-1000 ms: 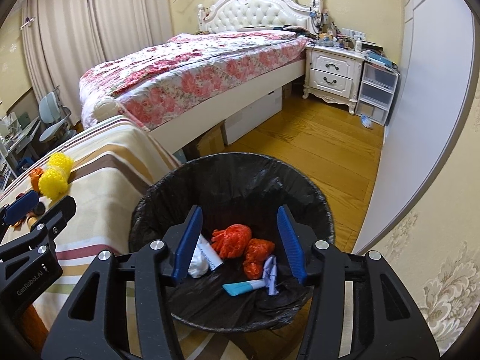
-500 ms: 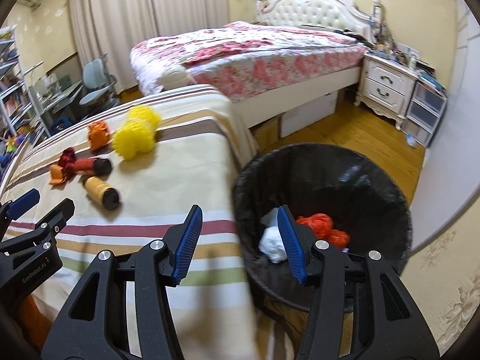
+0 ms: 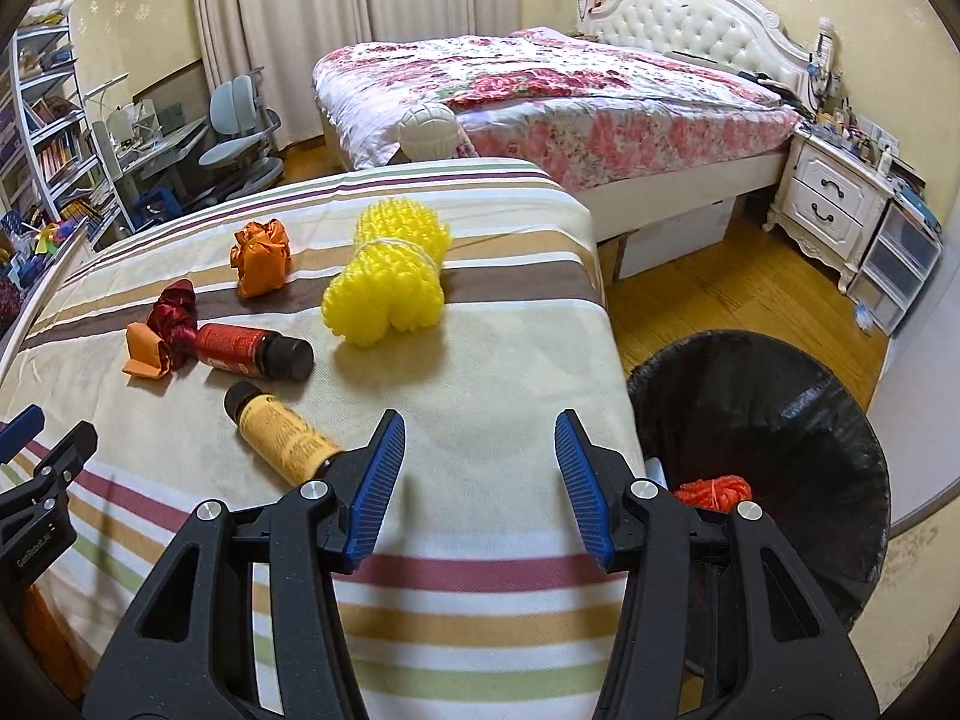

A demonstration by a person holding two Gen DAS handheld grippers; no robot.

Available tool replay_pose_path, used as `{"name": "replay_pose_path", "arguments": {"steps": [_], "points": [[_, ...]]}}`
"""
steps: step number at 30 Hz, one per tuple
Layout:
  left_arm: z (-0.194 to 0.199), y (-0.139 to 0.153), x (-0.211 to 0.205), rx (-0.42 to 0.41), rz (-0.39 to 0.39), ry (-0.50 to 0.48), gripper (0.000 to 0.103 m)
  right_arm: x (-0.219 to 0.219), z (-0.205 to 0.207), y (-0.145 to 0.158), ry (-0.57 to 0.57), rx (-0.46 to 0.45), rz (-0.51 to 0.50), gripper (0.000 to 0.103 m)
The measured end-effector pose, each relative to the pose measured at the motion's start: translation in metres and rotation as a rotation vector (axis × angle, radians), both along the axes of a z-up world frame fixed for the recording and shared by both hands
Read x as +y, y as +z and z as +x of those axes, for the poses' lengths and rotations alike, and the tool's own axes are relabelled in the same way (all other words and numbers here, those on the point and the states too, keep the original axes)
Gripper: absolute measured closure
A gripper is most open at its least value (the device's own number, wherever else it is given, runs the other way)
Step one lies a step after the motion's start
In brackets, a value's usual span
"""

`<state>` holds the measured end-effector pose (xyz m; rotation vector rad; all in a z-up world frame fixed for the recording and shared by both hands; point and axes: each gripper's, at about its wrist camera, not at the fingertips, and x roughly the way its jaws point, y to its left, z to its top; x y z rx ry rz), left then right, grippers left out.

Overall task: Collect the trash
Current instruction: 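Move the left tool to the gold bottle while the right tool withdraws from the bin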

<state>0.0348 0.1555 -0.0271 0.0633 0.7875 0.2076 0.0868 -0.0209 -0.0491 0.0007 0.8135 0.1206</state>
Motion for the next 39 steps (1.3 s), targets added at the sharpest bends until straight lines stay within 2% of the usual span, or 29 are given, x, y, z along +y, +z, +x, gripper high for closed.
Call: {"name": "replay_pose_path", "arguments": {"steps": [5, 11, 17, 26, 31, 39], "points": [[0.0, -0.001, 0.013, 0.007, -0.021, 0.014, 0.028, 0.017, -0.01, -0.004, 0.044, 0.011, -0.023, 0.052], [-0.002, -0.002, 0.006, 0.006, -0.024, -0.009, 0.028, 0.027, -0.021, -0.003, 0.076, 0.008, -0.025, 0.052], [0.0, -0.002, -0.002, 0.008, -0.026, -0.025, 0.028, 0.027, -0.009, 0.0, 0.064, 0.012, -0.001, 0.051], [0.002, 0.0, 0.001, 0.017, -0.046, -0.013, 0.028, 0.048, -0.012, -0.001, 0.135, 0.011, -0.016, 0.051], [0.001, 0.001, -0.011, 0.021, -0.065, -0.033, 0.028, 0.035, -0.016, -0.002, 0.096, 0.008, -0.028, 0.051], [0.008, 0.009, -0.048, 0.023, -0.078, -0.094, 0.028, -0.014, -0.027, -0.006, 0.004, 0.017, -0.006, 0.051]]}}
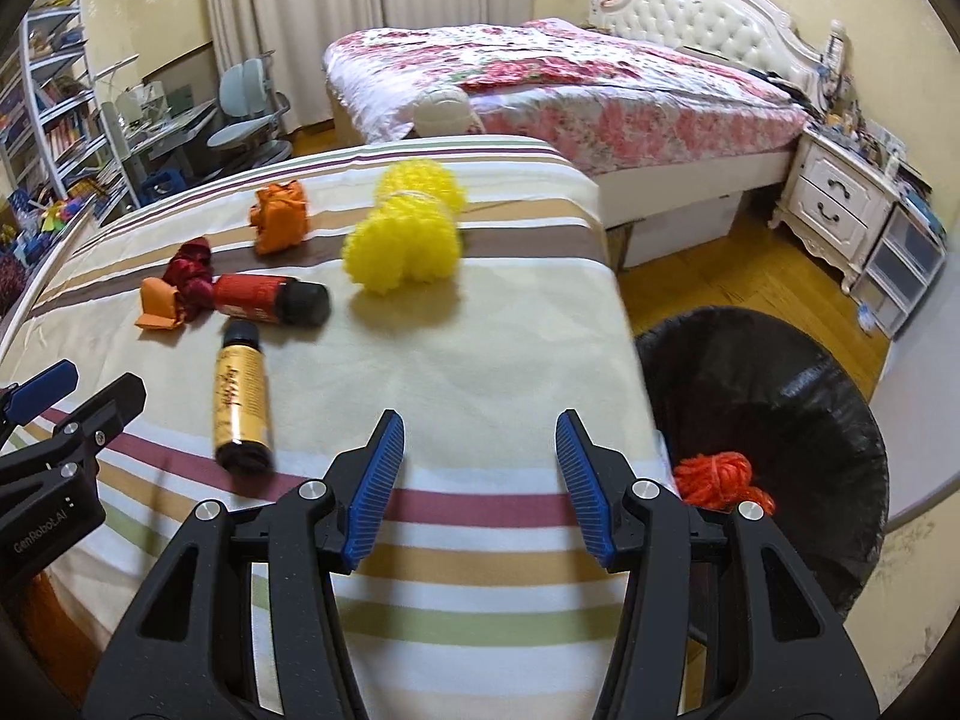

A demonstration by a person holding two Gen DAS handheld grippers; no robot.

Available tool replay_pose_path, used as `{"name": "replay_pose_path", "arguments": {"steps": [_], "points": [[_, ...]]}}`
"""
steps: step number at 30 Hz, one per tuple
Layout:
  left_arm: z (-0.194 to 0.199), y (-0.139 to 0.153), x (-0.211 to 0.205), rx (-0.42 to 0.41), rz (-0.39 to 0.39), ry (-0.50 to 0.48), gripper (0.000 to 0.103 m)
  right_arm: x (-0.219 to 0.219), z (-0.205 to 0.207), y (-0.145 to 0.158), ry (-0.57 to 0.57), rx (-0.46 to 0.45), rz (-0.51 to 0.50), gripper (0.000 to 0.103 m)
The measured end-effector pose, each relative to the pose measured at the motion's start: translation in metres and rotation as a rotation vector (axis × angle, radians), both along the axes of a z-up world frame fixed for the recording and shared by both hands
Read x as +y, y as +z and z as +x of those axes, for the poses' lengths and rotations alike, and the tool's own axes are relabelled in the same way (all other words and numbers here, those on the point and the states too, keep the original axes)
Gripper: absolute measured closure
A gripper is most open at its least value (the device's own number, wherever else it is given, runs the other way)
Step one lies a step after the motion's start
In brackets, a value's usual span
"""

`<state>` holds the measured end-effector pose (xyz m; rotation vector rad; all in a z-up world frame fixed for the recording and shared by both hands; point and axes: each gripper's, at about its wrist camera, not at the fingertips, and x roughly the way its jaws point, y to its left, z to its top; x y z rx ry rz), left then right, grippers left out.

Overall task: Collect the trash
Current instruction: 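Move the left tool to the gold bottle while the right tool withdraws from the bin, then grasp the gold bottle with the left tool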

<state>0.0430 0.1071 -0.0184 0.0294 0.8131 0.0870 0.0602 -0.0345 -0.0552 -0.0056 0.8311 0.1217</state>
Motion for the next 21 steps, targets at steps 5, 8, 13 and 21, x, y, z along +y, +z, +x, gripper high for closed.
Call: {"name": "replay_pose_path", "arguments": {"steps": [5, 8, 13, 21], "points": [[0.008, 0.003, -0.022, 0.012, -0.017, -0.012, 0.028, -0.022, -0.006, 0.0, -0.032, -0.005, 0.017, 0.051], [0.014, 0.003, -0.034, 0.015, -0.02, -0.015, 0.028, -0.03, -0.008, 0.001, -0.041, -0.012, 0.029, 0.051], [0.028, -0.009, -0.053, 0.042, 0.024, -0.018, 0.028, -0.034, -0.009, 0.001, -0.045, -0.013, 0.045, 0.051], [0.026, -0.024, -0.036, 0.084, -0.012, -0.044, 0.065, -0.013, -0.008, 0.004, 0.004, -0.023, 0.044, 0.051]]}}
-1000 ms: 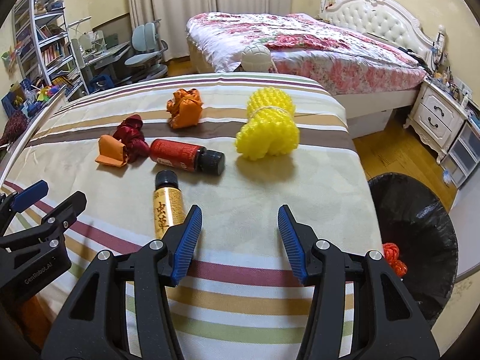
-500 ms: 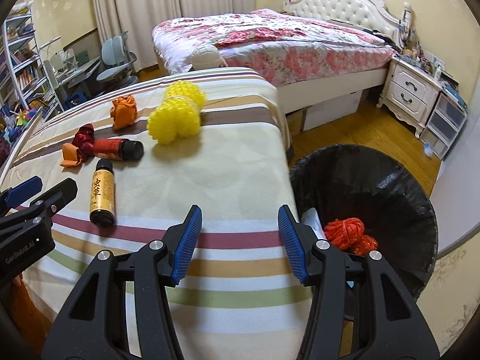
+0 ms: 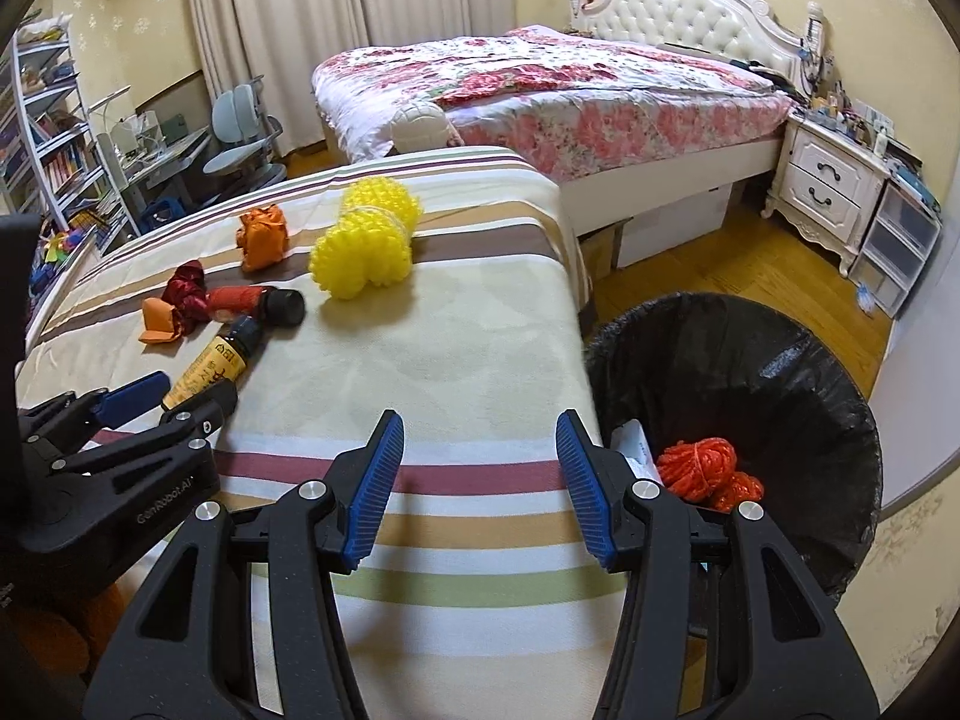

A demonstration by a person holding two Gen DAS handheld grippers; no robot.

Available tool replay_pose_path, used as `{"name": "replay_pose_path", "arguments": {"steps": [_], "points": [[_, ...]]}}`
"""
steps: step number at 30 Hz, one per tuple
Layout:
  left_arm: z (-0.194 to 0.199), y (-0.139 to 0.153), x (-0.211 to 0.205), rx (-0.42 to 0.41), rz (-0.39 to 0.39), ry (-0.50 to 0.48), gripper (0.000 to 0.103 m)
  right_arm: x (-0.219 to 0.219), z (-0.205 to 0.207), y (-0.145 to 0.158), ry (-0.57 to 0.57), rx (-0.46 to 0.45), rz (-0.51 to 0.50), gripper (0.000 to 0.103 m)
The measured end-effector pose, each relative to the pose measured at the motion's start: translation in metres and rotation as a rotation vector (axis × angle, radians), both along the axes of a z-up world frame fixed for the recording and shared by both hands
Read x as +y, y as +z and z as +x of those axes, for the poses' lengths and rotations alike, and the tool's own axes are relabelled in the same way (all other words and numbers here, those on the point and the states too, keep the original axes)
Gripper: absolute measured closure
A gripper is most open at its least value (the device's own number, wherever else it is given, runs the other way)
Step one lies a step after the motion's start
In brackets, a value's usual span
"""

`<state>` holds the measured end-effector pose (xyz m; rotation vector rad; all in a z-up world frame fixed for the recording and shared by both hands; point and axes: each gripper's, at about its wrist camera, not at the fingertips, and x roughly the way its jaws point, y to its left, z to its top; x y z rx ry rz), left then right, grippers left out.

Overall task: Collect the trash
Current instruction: 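Grasp the gold bottle with the left tool, then grasp the red bottle with the right tool while the left tool holds the gold bottle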

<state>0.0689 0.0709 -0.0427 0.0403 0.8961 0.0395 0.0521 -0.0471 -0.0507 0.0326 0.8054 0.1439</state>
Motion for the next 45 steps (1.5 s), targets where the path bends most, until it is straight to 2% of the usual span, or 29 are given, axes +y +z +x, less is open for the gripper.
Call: {"name": "replay_pose_path", "arguments": {"steps": [5, 11, 24, 38, 40, 42, 45], "points": [[-0.006, 0.0, 0.014, -0.012, 0.006, -0.001, 0.071, 0.022, 0.005, -0.003, 0.045, 0.013, -0.014, 0.051], [-0.018, 0.0, 0.041, -0.016, -0.007, 0.022, 0.071, 0.044, 0.015, -0.007, 0.093, 0.043, -0.007, 0.051], [-0.036, -0.001, 0.114, -0.011, 0.0, 0.126, 0.071, 0.1, 0.042, -0.005, 0.204, 0.049, -0.074, 0.048], [-0.051, -0.001, 0.133, -0.015, 0.001, 0.135, 0.071, 0.126, 0.064, -0.004, 0.235, 0.048, -0.1, 0.048], [-0.051, -0.002, 0.139, -0.013, 0.002, 0.149, 0.071, 0.128, 0.061, -0.003, 0.238, 0.044, -0.109, 0.053], [-0.051, -0.002, 0.144, -0.013, 0.001, 0.162, 0.071, 0.129, 0.057, -0.003, 0.247, 0.043, -0.106, 0.066], [-0.05, -0.002, 0.149, -0.012, 0.002, 0.174, 0.071, 0.131, 0.051, -0.003, 0.254, 0.038, -0.113, 0.074]]}}
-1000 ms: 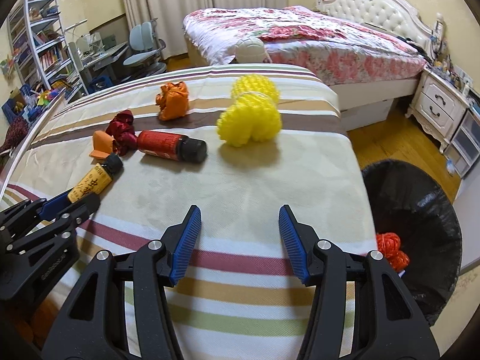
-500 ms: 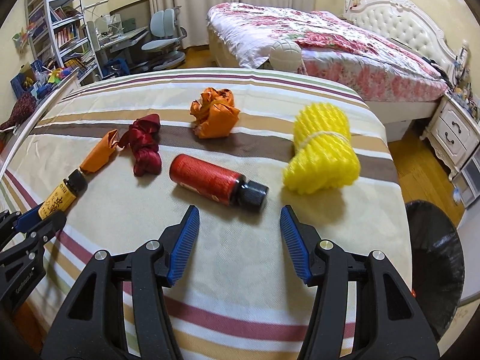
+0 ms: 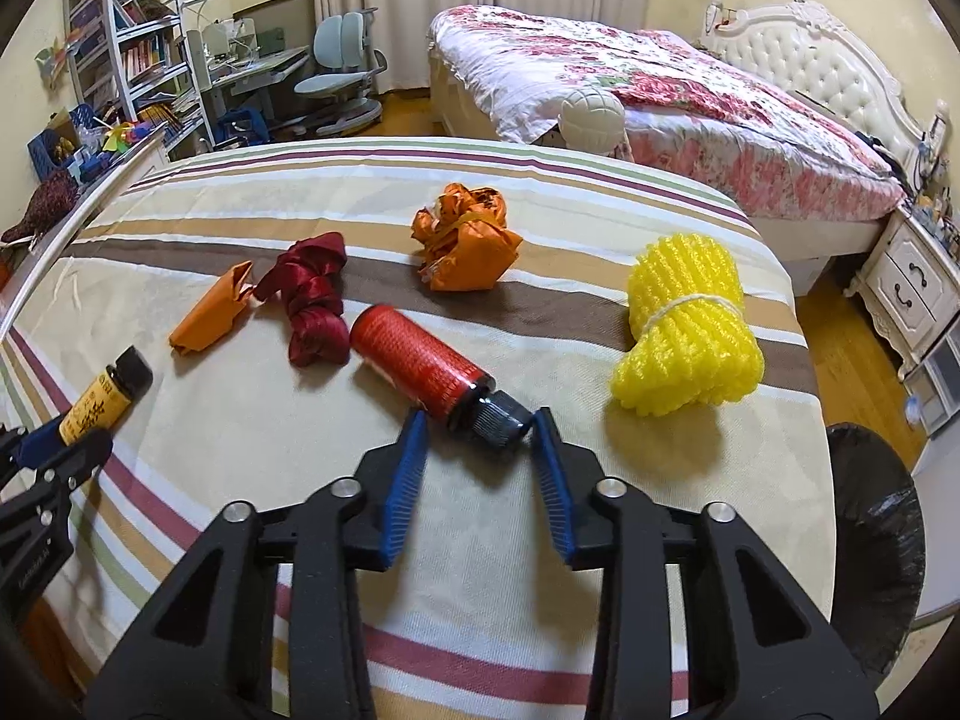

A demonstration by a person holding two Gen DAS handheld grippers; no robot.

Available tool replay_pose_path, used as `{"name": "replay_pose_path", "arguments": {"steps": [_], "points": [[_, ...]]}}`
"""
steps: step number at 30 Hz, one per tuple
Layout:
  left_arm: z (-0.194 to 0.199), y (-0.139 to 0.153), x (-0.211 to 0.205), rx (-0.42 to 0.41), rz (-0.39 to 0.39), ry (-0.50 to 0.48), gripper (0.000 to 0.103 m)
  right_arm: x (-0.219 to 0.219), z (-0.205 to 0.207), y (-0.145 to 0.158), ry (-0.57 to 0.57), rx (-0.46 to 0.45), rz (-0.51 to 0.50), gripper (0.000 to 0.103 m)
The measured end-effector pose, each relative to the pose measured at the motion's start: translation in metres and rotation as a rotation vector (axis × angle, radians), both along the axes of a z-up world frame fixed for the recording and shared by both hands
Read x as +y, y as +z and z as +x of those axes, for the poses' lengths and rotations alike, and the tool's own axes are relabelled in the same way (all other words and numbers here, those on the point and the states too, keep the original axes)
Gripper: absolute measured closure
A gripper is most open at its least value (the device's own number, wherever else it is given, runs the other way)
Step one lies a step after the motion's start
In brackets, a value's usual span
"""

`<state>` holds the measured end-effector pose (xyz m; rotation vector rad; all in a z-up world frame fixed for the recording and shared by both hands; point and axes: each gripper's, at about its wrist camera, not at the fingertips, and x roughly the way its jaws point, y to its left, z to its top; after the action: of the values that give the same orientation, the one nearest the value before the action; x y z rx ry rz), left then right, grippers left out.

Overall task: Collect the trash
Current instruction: 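Grasp the red bottle with the right tool while the left tool holds the gold bottle, then carry both bottles in both tools over the black bin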

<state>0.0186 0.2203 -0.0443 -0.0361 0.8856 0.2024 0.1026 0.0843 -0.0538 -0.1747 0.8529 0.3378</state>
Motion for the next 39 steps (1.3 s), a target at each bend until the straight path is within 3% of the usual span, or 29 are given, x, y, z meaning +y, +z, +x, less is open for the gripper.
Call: {"name": "replay_pose_path", "arguments": {"steps": [13, 16, 24, 30, 31, 34, 36, 39], "points": [[-0.001, -0.001, 0.008, -0.003, -0.006, 0.007, 0.071, 0.0, -0.039, 0.0, 0.014, -0.003, 0.002, 0.073], [-0.001, -0.001, 0.01, -0.003, -0.016, 0.002, 0.071, 0.001, -0.036, -0.001, 0.015, -0.003, -0.001, 0.06], [0.006, -0.001, 0.013, 0.011, -0.051, -0.014, 0.044, 0.014, -0.017, -0.001, 0.039, 0.006, 0.005, 0.056], [0.014, -0.002, 0.014, 0.014, -0.054, -0.024, 0.042, 0.023, -0.008, -0.001, 0.043, 0.005, -0.002, 0.057], [0.015, -0.002, 0.014, 0.013, -0.054, -0.024, 0.043, 0.023, -0.009, -0.001, 0.045, 0.003, -0.003, 0.059], [0.016, -0.001, 0.012, 0.003, -0.04, -0.033, 0.058, 0.023, -0.011, -0.001, 0.045, 0.0, -0.003, 0.071], [0.015, -0.001, 0.011, -0.003, -0.029, -0.042, 0.071, 0.022, -0.013, -0.001, 0.043, -0.001, -0.001, 0.073], [0.015, -0.001, 0.008, -0.01, -0.009, -0.044, 0.078, 0.019, -0.015, -0.001, 0.036, 0.0, 0.008, 0.073]]}}
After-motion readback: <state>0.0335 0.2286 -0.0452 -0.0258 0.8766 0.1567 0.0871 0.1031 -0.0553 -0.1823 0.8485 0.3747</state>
